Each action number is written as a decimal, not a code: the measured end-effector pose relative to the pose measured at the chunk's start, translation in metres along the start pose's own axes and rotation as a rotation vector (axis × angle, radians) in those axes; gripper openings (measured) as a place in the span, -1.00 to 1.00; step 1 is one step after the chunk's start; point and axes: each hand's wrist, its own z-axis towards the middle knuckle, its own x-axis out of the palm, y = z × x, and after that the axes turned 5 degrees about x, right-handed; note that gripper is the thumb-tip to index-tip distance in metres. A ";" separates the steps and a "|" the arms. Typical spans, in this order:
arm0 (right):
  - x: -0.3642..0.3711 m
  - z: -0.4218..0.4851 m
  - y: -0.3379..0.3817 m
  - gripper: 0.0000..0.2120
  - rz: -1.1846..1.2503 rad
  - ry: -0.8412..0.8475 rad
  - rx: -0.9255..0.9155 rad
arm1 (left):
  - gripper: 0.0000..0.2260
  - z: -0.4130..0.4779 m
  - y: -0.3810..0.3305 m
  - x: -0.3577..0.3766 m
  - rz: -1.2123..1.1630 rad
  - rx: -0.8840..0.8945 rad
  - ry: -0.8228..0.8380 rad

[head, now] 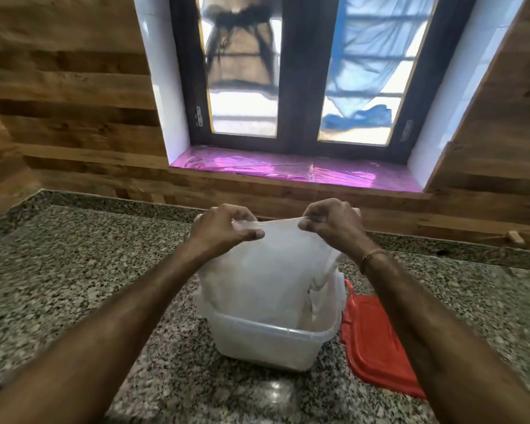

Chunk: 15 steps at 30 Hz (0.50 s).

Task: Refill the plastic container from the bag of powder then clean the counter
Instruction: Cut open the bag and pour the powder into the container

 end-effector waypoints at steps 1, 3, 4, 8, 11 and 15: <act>0.000 0.000 -0.002 -0.84 0.020 0.011 0.002 | -0.78 -0.002 0.009 -0.004 0.005 -0.012 -0.003; 0.004 -0.002 0.001 -0.87 -0.010 0.041 -0.001 | -0.90 -0.005 0.018 -0.005 0.023 -0.023 -0.007; 0.007 -0.003 0.004 -0.88 -0.043 0.052 -0.010 | -0.93 -0.006 0.020 -0.004 0.041 -0.026 -0.009; 0.012 -0.003 0.013 -0.86 -0.112 0.032 -0.023 | -0.82 -0.009 0.027 -0.002 -0.069 -0.055 -0.047; 0.009 -0.001 0.007 -0.84 -0.039 0.005 0.053 | -0.54 -0.019 0.037 -0.012 -0.152 -0.079 0.011; 0.004 -0.003 -0.004 -0.84 0.075 0.004 0.146 | -0.72 -0.031 0.051 -0.014 -0.175 -0.063 -0.050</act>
